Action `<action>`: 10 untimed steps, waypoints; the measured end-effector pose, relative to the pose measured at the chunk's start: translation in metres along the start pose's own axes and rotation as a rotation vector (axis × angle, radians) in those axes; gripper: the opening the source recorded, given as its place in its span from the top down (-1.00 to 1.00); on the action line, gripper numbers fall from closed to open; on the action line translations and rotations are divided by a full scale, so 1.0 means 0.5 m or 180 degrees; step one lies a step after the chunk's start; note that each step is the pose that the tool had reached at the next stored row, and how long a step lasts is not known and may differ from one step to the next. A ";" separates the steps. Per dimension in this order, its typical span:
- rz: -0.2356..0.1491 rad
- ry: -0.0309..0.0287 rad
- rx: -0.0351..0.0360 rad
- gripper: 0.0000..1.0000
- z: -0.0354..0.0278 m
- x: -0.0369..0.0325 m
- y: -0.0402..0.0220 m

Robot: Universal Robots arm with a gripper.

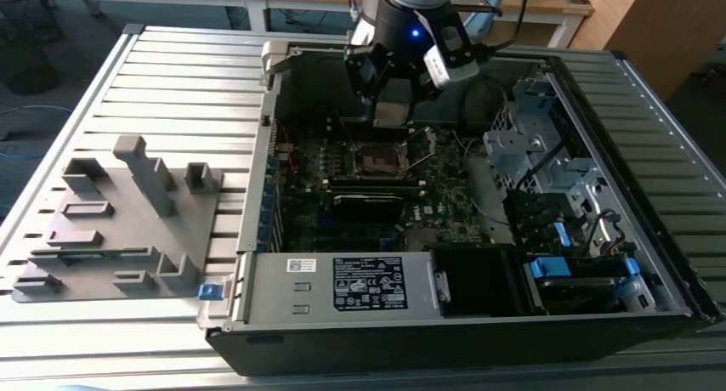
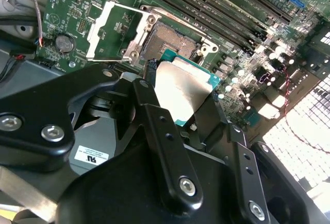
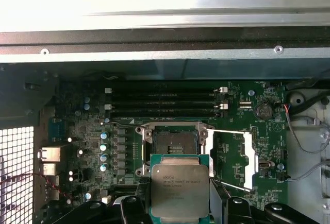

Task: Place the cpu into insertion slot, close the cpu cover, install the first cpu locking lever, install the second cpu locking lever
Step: 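Place the cpu into insertion slot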

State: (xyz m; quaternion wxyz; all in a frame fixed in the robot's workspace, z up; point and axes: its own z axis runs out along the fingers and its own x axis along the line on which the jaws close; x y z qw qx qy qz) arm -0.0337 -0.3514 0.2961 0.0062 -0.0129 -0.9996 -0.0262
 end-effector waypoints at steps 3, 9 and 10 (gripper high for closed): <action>-0.0004 -0.0007 0.0000 -0.08 0.006 0.001 0.000; -0.0042 -0.0017 0.0000 -0.08 0.017 0.007 -0.001; -0.0050 -0.0018 0.0000 -0.08 0.020 0.007 -0.001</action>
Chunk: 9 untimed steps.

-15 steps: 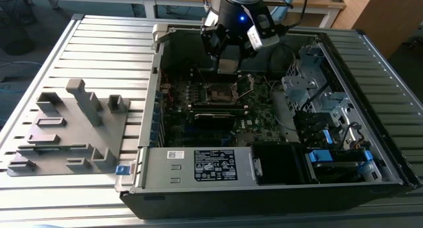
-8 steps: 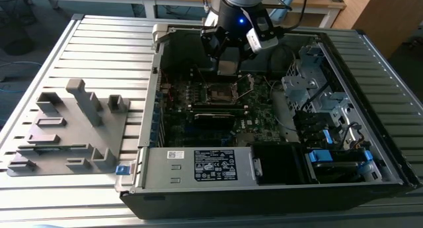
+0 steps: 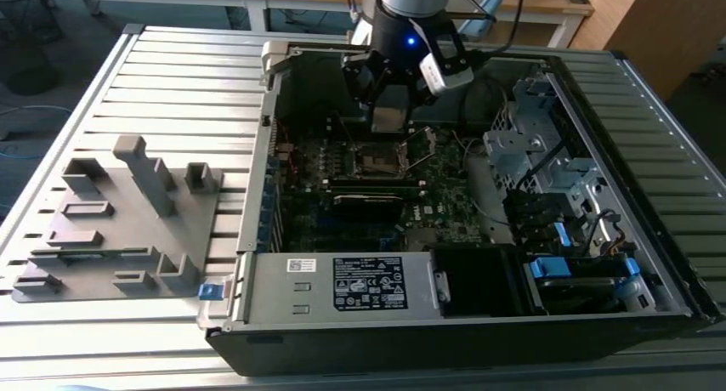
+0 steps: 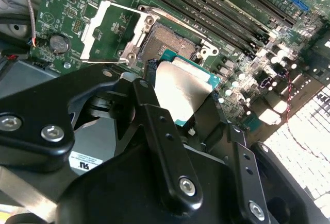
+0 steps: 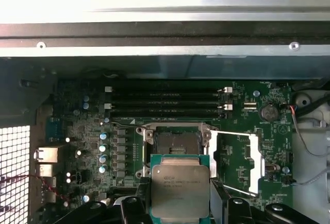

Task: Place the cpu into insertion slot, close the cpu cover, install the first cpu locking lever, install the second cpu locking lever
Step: 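Place the cpu into insertion slot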

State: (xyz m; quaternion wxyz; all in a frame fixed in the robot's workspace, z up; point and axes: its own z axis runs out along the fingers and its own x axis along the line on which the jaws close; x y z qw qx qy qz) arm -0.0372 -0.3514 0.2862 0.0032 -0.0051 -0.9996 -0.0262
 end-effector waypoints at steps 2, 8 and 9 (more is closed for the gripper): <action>-0.0010 0.0000 0.0000 -0.08 0.006 0.000 0.000; -0.0013 0.0000 0.0000 -0.08 0.008 0.000 0.000; -0.0013 0.0000 0.0000 -0.08 0.008 0.000 0.000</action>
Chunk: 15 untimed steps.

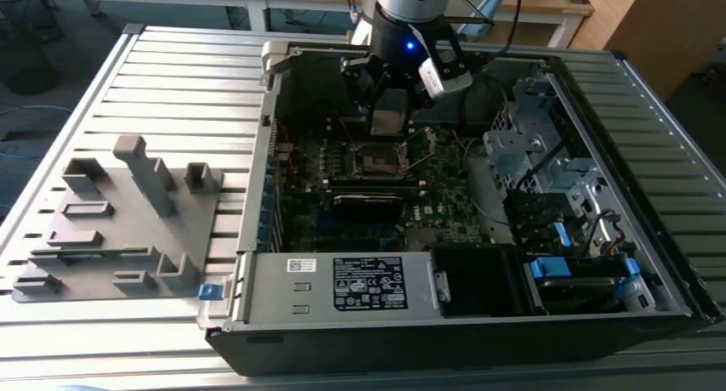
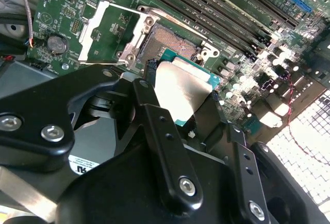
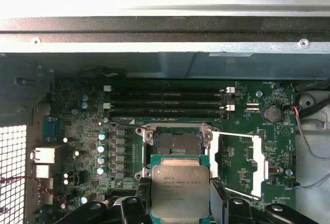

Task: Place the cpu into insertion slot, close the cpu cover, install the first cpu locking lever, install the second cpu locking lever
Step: 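Place the cpu into insertion slot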

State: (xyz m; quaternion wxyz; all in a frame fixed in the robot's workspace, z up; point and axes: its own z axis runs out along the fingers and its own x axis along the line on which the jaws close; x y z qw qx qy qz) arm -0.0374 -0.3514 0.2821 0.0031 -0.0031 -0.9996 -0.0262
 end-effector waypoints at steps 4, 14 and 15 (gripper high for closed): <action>-0.0001 0.0000 0.0000 -0.08 0.002 0.000 0.000; -0.0003 0.0000 -0.0001 -0.08 0.007 0.000 0.000; -0.0003 0.0000 0.0000 -0.08 0.008 0.000 0.000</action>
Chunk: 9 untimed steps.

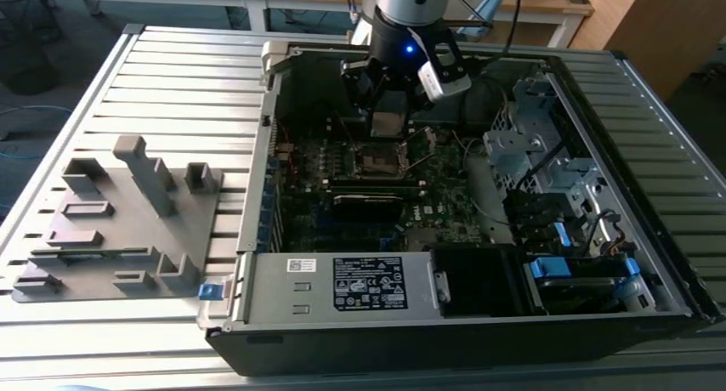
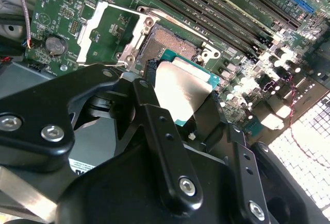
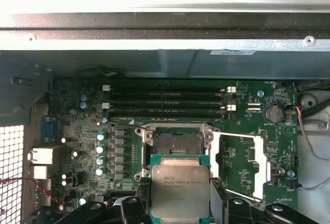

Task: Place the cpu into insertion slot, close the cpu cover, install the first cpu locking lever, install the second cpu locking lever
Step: 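Place the cpu into insertion slot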

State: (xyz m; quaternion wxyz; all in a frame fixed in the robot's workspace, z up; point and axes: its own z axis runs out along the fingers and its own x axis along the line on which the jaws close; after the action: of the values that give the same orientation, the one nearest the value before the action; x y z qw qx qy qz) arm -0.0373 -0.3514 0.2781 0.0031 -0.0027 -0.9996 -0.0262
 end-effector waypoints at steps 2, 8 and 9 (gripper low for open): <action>0.0000 0.0000 0.0000 -0.08 -0.003 0.000 0.000; 0.0000 0.0000 0.0000 -0.08 -0.005 0.001 0.000; 0.0000 0.0000 0.0000 -0.08 -0.005 0.001 0.000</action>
State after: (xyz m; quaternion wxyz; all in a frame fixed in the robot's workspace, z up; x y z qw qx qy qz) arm -0.0379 -0.3514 0.2807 0.0032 -0.0027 -0.9996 -0.0262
